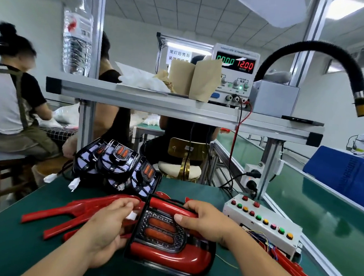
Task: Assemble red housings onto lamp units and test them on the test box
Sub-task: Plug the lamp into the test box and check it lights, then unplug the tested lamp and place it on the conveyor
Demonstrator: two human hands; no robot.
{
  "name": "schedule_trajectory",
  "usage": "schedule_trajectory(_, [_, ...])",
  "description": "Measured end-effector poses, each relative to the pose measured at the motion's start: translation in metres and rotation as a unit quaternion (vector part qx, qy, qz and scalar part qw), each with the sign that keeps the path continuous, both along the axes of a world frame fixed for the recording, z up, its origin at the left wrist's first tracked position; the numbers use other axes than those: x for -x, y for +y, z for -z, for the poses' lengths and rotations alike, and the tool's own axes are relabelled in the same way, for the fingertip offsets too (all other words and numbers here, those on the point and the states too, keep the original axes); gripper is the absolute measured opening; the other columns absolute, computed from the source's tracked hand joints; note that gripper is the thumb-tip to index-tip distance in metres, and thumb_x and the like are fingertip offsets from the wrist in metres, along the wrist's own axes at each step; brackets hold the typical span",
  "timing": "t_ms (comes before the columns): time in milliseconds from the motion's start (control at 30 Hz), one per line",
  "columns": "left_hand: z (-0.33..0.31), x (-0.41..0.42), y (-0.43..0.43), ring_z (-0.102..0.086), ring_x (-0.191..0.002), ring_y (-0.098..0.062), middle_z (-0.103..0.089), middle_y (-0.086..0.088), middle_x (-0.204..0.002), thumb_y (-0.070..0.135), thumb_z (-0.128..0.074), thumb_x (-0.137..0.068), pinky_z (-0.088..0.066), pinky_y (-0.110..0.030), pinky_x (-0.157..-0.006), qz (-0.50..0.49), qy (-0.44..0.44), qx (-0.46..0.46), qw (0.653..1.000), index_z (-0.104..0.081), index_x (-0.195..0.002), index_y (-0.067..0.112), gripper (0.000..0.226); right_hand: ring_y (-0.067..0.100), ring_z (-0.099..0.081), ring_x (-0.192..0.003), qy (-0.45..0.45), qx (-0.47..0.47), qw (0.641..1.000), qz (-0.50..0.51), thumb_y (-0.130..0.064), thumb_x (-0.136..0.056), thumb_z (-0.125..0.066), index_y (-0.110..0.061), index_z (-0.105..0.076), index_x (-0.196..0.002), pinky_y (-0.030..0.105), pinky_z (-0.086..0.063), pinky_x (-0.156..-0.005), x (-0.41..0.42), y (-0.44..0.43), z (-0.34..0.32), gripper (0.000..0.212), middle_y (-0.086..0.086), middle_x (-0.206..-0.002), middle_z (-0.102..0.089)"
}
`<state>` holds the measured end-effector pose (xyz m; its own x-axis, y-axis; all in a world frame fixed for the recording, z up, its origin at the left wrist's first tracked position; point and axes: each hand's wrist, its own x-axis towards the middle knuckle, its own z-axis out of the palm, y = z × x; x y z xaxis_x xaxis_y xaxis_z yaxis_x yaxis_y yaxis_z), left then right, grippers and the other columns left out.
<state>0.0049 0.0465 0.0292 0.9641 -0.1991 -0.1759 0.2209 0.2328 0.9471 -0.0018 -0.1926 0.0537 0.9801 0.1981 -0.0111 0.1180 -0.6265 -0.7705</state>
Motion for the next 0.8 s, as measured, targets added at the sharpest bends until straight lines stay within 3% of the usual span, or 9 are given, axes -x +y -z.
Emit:
schedule_trajectory(167, [-0.032, -0.011, -0.011, -0.063, -0.079, -0.03, -0.067, -0.016, -0.107, 0.018, -0.04, -0.105, -0.054, -0.041, -0.066, -0.023, 0.002, 0.022, 0.999, -0.06, -0.114, 0.013, 0.023, 0.03, -0.071, -0.094, -0.014, -0.055, 0.998, 0.038, -0.055, -0.075, -0.071, -0.015, -0.065, -0.103, 0.049, -0.055, -0.09, -0.001, -0.006, -0.016, 0.048, 0.014, -0.102, -0.072])
schedule_trajectory(267, [-0.059, -0.016, -0.02, -0.06, -0.073, -0.028, -0.069, -0.016, -0.093, 0.014, -0.041, -0.104, -0.05, -0.039, -0.065, -0.02, -0.001, 0.083, 0.996, -0.059, -0.113, 0.01, 0.02, 0.032, -0.073, -0.088, -0.009, -0.125, 0.99, 0.06, -0.052, -0.072, -0.076, -0.013, -0.068, -0.101, 0.048, -0.058, -0.086, 0.001, -0.014, -0.031, 0.049, 0.013, -0.096, -0.075])
schedule_trajectory(367, [-0.091, -0.019, -0.031, -0.065, -0.055, -0.021, -0.071, -0.013, -0.069, 0.009, -0.04, -0.103, -0.056, -0.033, -0.054, -0.039, -0.026, 0.159, 0.986, -0.056, -0.103, 0.008, 0.015, 0.029, -0.072, -0.076, -0.026, -0.21, 0.975, 0.074, -0.046, -0.068, -0.079, -0.011, -0.072, -0.092, 0.041, -0.06, -0.075, 0.003, -0.023, -0.058, 0.043, 0.015, -0.089, -0.075])
schedule_trajectory(533, [-0.133, -0.032, -0.039, -0.064, -0.085, -0.025, -0.058, -0.016, -0.1, 0.004, -0.036, -0.104, -0.058, -0.031, -0.072, -0.102, -0.046, 0.339, 0.934, -0.057, -0.092, 0.007, 0.024, 0.03, -0.07, -0.073, -0.102, -0.307, 0.937, 0.132, -0.04, -0.061, -0.078, 0.001, -0.064, -0.11, 0.043, -0.06, -0.072, 0.012, -0.031, -0.12, 0.066, 0.021, -0.092, -0.074])
schedule_trajectory(633, [-0.135, -0.029, -0.04, -0.064, -0.099, -0.023, -0.059, -0.01, -0.109, 0.0, -0.035, -0.103, -0.058, -0.027, -0.071, -0.093, -0.062, 0.436, 0.893, -0.061, -0.096, 0.007, 0.028, 0.029, -0.072, -0.07, -0.131, -0.371, 0.908, 0.145, -0.037, -0.061, -0.078, 0.0, -0.063, -0.108, 0.041, -0.059, -0.064, 0.022, -0.029, -0.151, 0.062, 0.019, -0.089, -0.075])
schedule_trajectory(800, [-0.104, -0.002, -0.07, -0.062, -0.097, -0.015, -0.058, -0.003, -0.11, -0.001, -0.032, -0.104, -0.052, -0.027, -0.075, -0.083, -0.055, 0.368, 0.924, -0.06, -0.115, 0.008, 0.031, 0.029, -0.072, -0.065, -0.114, -0.421, 0.886, 0.158, -0.034, -0.077, -0.074, -0.002, -0.064, -0.105, 0.042, -0.059, -0.057, 0.038, -0.015, -0.159, 0.044, 0.018, -0.085, -0.075])
